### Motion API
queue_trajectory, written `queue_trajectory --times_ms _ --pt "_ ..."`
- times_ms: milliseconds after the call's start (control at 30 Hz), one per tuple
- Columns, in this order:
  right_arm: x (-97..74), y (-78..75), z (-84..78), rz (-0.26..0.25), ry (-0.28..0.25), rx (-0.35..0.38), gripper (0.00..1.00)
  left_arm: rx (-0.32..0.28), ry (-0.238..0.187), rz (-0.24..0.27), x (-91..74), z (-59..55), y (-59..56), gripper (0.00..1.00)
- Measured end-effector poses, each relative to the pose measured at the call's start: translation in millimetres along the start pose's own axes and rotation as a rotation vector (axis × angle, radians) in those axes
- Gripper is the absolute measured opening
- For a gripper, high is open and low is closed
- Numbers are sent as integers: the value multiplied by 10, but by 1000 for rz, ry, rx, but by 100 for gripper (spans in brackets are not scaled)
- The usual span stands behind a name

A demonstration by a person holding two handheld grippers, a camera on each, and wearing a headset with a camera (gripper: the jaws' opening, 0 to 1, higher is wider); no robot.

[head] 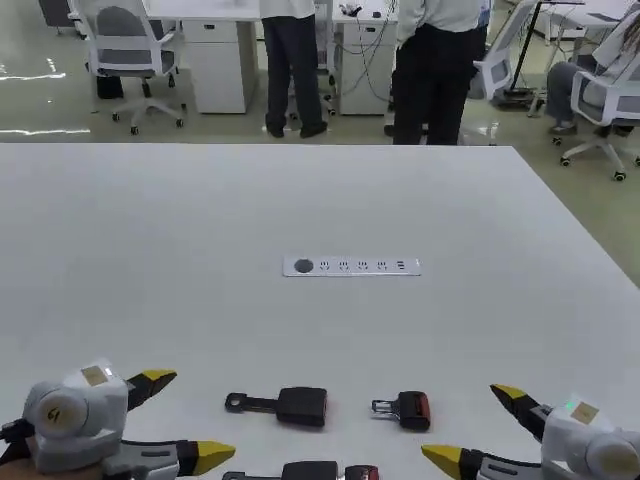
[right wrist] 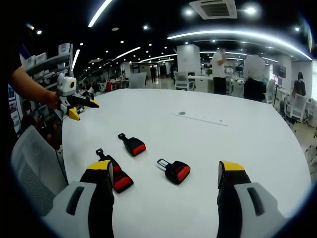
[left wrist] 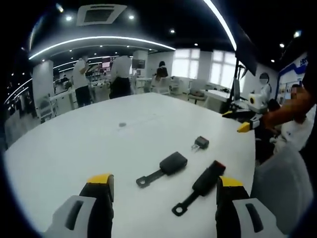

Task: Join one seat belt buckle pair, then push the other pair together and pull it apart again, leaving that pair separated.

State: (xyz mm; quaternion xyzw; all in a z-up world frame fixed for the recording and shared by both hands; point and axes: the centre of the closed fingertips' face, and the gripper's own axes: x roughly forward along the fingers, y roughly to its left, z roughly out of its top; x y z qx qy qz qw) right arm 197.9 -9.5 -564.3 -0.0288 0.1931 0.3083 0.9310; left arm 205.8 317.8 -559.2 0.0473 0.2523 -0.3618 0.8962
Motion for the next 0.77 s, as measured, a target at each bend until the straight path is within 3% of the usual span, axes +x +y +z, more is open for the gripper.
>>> queue_trajectory --times_ms 100,333,433,767 --pt "-83 56 18 2 -23 3 92 -32 -38 45 -107 62 -28 88" --pt "-218 127 -9 0 -39 9 95 -68 -64 86 -318 -12 -93 88" --pt "-267 161 -39 0 -39 8 97 -70 -66 94 -362 -64 -66 88" --pt "-414 162 -65 -18 -47 13 99 -91 -78 103 -386 -46 -146 90"
